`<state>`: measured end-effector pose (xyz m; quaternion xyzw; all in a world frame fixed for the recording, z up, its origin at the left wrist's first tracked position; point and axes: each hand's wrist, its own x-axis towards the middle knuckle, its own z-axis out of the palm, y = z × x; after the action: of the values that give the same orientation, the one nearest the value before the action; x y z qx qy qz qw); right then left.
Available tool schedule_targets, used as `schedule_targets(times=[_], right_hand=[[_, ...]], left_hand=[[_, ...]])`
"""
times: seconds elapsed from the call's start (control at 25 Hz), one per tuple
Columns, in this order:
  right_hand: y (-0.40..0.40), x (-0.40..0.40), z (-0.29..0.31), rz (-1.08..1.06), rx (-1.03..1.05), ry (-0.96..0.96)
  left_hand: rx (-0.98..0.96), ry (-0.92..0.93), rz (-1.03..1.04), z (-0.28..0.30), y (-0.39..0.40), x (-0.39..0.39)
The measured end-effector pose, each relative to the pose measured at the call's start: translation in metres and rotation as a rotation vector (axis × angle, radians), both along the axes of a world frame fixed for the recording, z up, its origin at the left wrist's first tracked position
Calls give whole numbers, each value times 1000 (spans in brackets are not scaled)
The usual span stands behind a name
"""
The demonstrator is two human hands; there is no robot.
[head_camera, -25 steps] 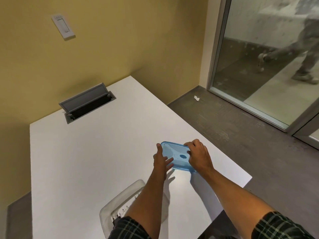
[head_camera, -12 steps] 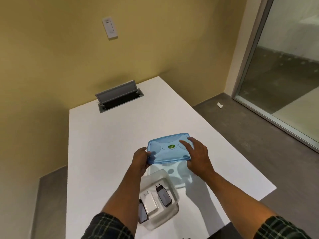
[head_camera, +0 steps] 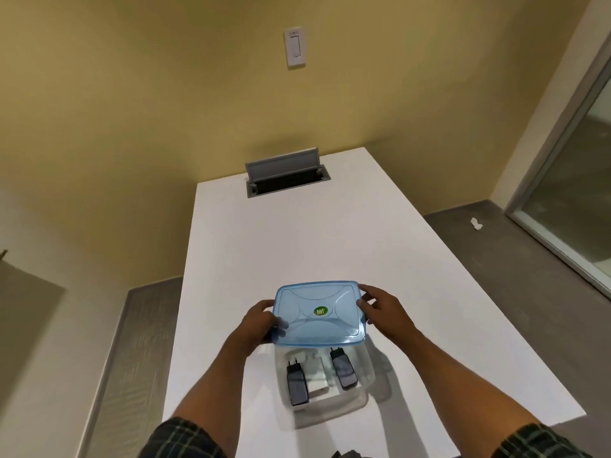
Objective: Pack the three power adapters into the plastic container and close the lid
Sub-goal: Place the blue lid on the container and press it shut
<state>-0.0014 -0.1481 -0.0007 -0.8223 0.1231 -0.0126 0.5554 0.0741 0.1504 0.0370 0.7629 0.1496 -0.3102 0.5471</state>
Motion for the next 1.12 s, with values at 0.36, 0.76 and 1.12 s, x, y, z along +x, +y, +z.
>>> schedule_targets(times=[0.36, 0.76, 1.12], right_hand=[[7, -10, -29, 266, -285, 165], [5, -24, -38, 345, -401, 207], [-3, -20, -26, 497, -403, 243]], left_hand=[[333, 51, -386, -20, 23, -32], [402, 4, -545, -40, 31, -54], [415, -45, -697, -30, 29, -60]])
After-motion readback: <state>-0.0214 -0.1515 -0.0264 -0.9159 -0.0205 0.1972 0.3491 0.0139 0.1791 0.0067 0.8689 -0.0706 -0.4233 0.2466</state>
